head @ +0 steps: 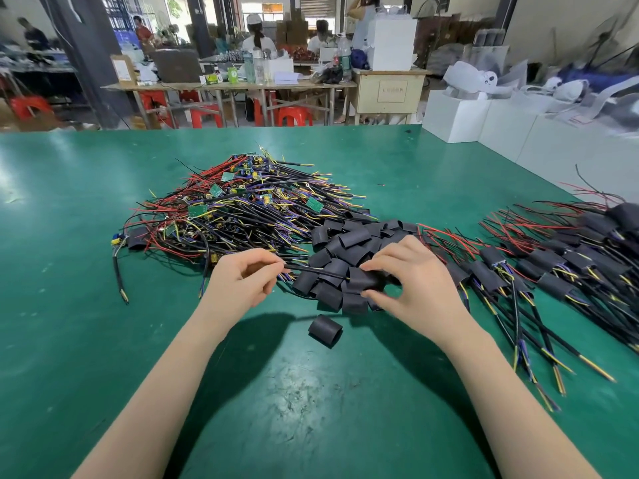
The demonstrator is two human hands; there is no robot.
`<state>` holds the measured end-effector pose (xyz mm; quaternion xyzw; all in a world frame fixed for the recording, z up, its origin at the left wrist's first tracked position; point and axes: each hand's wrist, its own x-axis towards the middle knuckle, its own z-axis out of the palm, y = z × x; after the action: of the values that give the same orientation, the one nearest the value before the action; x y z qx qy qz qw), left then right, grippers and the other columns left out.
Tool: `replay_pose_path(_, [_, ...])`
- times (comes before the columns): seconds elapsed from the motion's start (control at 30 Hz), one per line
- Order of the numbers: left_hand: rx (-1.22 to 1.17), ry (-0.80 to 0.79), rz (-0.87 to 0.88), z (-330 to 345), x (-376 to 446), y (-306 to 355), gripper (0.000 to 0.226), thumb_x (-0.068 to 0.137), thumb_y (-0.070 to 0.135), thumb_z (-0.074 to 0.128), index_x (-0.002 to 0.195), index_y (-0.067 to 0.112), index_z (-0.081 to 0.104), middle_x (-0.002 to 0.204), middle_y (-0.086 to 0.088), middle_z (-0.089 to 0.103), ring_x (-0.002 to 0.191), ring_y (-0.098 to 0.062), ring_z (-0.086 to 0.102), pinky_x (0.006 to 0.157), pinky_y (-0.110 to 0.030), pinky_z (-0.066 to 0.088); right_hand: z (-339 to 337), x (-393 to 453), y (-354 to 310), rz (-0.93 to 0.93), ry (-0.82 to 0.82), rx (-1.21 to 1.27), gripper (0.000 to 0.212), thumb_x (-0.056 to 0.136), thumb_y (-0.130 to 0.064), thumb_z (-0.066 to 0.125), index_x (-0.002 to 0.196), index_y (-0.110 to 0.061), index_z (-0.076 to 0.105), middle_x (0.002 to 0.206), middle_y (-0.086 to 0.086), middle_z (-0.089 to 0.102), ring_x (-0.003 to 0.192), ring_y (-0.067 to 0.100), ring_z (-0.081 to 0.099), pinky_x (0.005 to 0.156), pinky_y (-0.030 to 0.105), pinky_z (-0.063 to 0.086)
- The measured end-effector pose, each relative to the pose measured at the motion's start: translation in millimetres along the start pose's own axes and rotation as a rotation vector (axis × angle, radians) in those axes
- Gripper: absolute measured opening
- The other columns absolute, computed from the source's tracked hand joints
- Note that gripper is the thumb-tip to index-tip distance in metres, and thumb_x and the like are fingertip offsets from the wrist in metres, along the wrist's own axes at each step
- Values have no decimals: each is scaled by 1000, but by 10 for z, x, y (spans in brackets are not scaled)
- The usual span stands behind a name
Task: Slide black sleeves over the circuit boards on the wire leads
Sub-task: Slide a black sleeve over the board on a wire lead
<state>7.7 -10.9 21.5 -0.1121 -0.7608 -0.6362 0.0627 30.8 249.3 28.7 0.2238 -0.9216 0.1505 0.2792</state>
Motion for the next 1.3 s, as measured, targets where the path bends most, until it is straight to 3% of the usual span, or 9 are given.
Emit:
replay_pose_path(0.2, [21, -40, -7, 52, -2, -48, 13, 93, 3, 58, 84, 4, 67, 51, -1, 51, 40, -12, 32, 40, -16, 28, 19, 6, -10, -14, -4, -160, 34, 58, -27, 88, 88, -17, 73, 83, -3, 67, 82, 27, 58, 67, 33, 38])
replay_pose_path(0.37, [134, -77, 24, 37, -3, -71, 22, 92, 6, 62, 77, 21, 70, 52, 2, 55, 41, -9, 36, 42, -16, 31, 2, 1, -7, 42, 42, -99, 32, 64, -28, 85, 92, -18, 72, 87, -5, 67, 83, 26, 55, 70, 35, 37])
replay_pose_path(0.53, [165, -157, 64, 129, -53, -64, 21, 92, 10, 64, 80, 26, 69, 55, 2, 59, 44, -7, 40, 45, -17, 34, 33, 17, -99, -28, 21, -66, 33, 62, -28, 84, 92, -20, 72, 87, -6, 67, 83, 24, 56, 69, 33, 35])
replay_pose_path(0.63, [169, -296, 113, 228, -121, -12, 14, 87, 13, 71, 97, 22, 67, 74, 3, 67, 60, -8, 56, 58, -18, 44, 78, 31, -193, -93, 26, -40, 34, 61, -30, 83, 91, -19, 71, 87, -5, 66, 82, 25, 57, 68, 33, 35])
replay_pose_path(0.73, [97, -389, 71, 245, -144, 4, 43, 80, 6, 77, 116, 17, 56, 102, -7, 66, 88, -22, 63, 84, -28, 48, 73, 32, -190, -84, 76, -8, 32, 64, -25, 82, 93, -18, 71, 90, -4, 67, 83, 25, 59, 69, 35, 38])
replay_pose_path(0.83, [75, -386, -5, 188, -121, 4, 53, 77, -5, 76, 120, 14, 53, 113, -9, 63, 88, -17, 64, 77, -22, 50, 25, 18, -110, -4, 111, 48, 30, 70, -24, 81, 97, -17, 71, 94, -3, 67, 87, 25, 59, 71, 38, 42])
replay_pose_path(1.0, [40, -234, -37, 141, -82, -9, 22, 78, 1, 76, 97, 7, 66, 77, -11, 72, 62, -17, 65, 63, -24, 53, -4, 14, -57, 33, 121, 32, 30, 69, -22, 81, 96, -16, 70, 94, -1, 66, 86, 27, 59, 70, 40, 43])
replay_pose_path(1.1, [6, -173, -13, 144, -74, 6, 17, 78, 3, 77, 93, 9, 70, 76, -12, 73, 60, -18, 65, 61, -24, 53, 14, 20, -80, -9, 102, -4, 31, 68, -20, 82, 96, -17, 71, 94, -2, 66, 85, 26, 60, 69, 35, 39])
replay_pose_path(1.3, [113, -210, 139, 171, -107, 41, 23, 75, -2, 78, 95, 9, 72, 79, -10, 73, 60, -13, 63, 63, -21, 52, 55, 26, -159, -82, 29, 82, 32, 70, -23, 80, 101, -17, 71, 95, -4, 66, 86, 23, 58, 69, 32, 35])
